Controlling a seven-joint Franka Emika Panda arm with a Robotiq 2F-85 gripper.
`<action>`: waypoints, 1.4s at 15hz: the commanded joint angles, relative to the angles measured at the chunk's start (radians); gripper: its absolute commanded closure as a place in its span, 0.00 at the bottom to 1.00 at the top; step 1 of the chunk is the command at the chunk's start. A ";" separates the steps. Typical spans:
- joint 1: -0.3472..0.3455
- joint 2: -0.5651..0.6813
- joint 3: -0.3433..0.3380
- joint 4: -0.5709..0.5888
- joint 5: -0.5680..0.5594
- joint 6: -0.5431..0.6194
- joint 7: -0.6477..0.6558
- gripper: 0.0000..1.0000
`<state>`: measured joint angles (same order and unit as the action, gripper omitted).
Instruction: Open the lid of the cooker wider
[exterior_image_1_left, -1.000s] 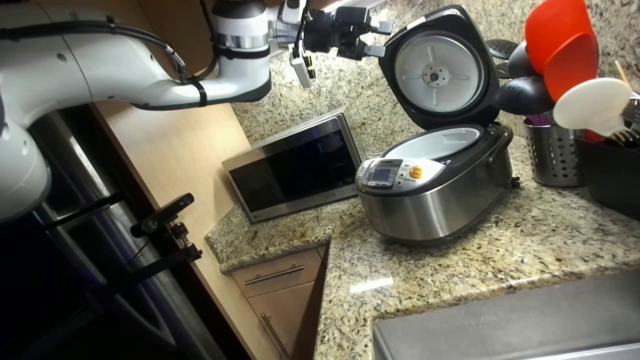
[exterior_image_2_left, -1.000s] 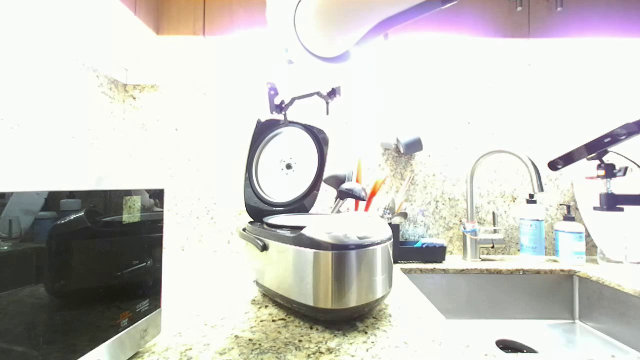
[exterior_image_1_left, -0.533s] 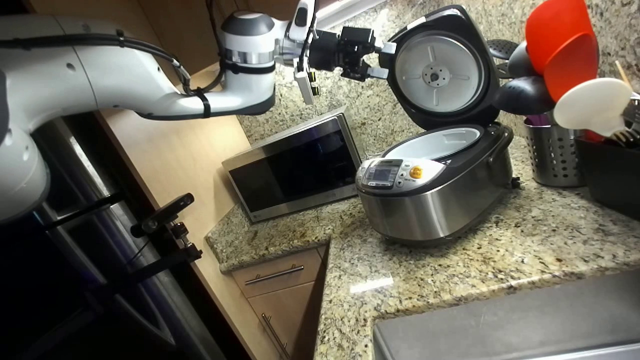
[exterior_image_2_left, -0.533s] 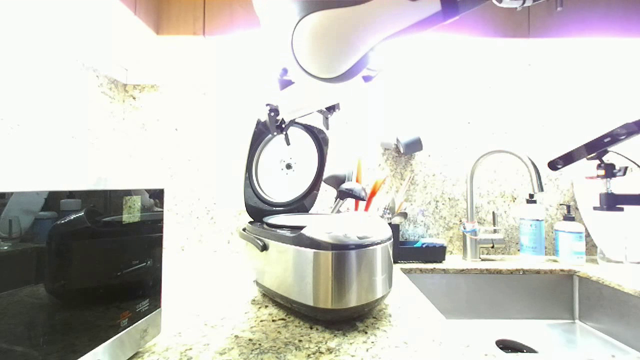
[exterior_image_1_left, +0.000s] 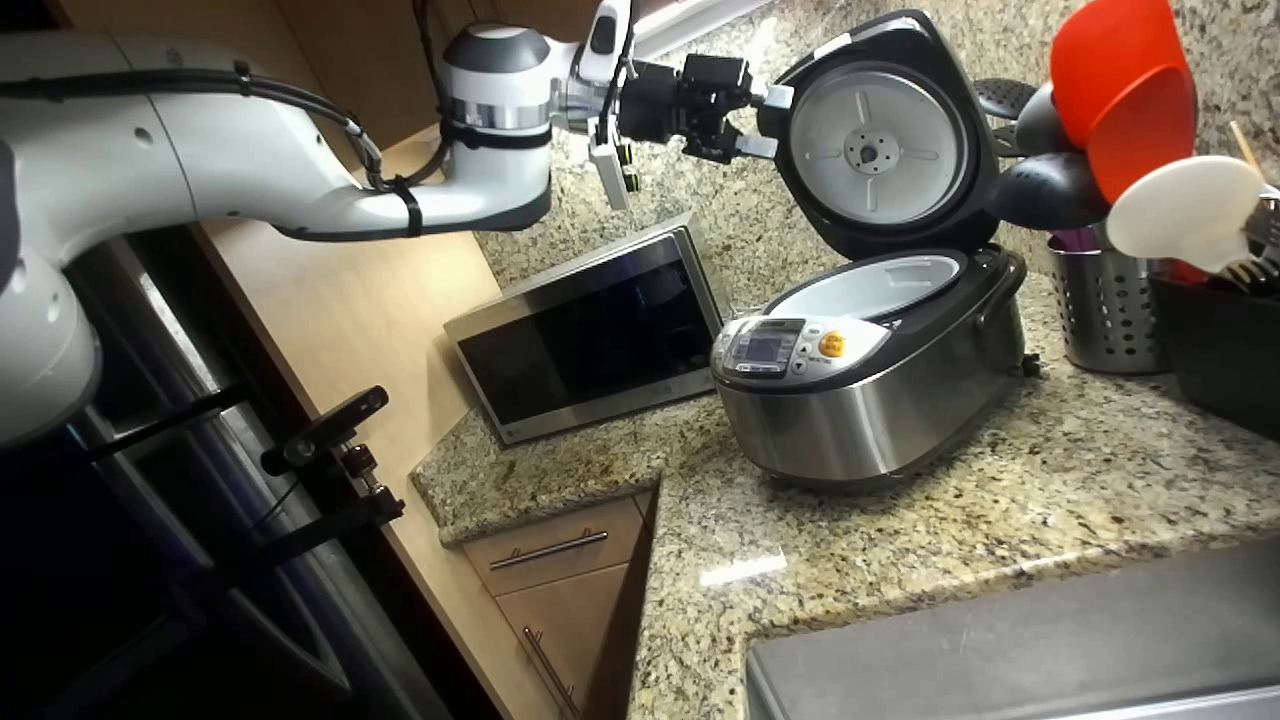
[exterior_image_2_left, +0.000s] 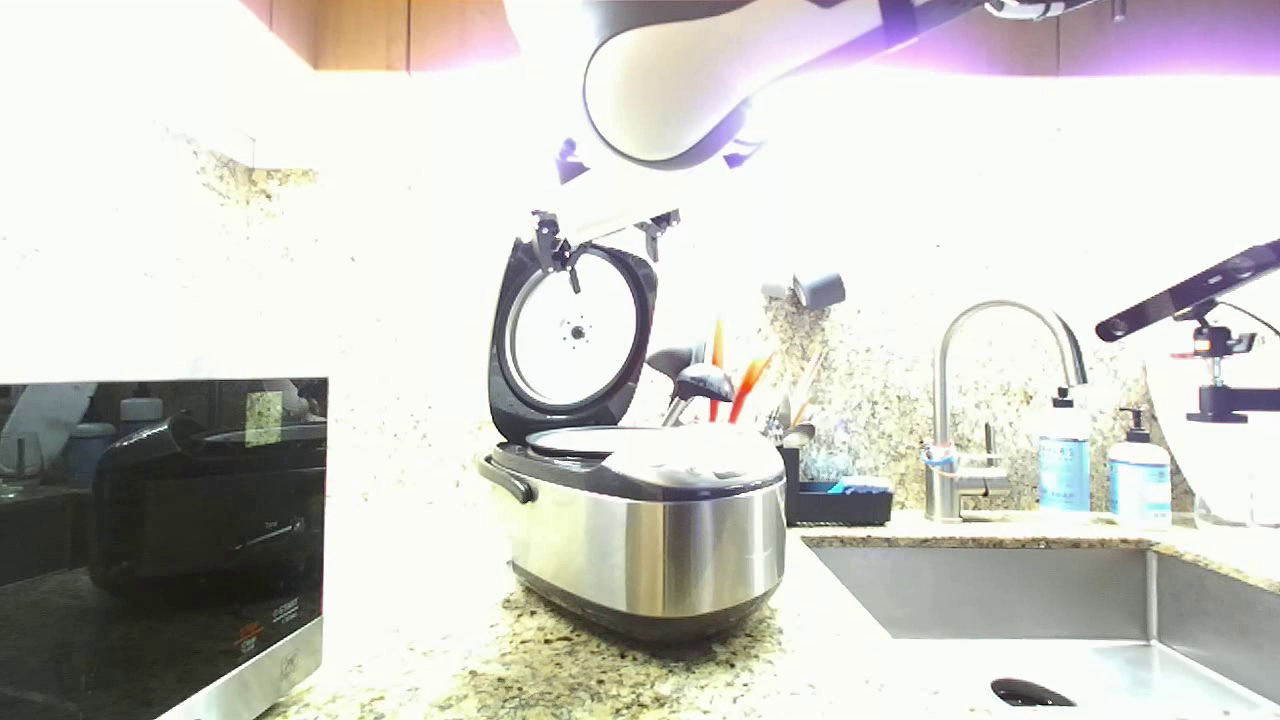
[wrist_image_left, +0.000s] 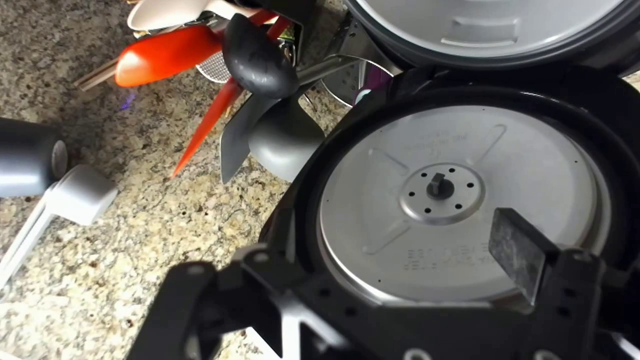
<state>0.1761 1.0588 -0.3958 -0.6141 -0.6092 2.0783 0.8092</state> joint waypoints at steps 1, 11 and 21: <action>-0.001 -0.001 0.012 -0.012 0.007 0.023 -0.013 0.00; -0.031 -0.104 0.155 -0.219 0.013 0.337 -0.125 0.00; -0.030 -0.345 0.158 -0.627 -0.097 0.613 -0.135 0.00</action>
<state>0.1307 0.8426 -0.2188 -1.0441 -0.6406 2.6074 0.6519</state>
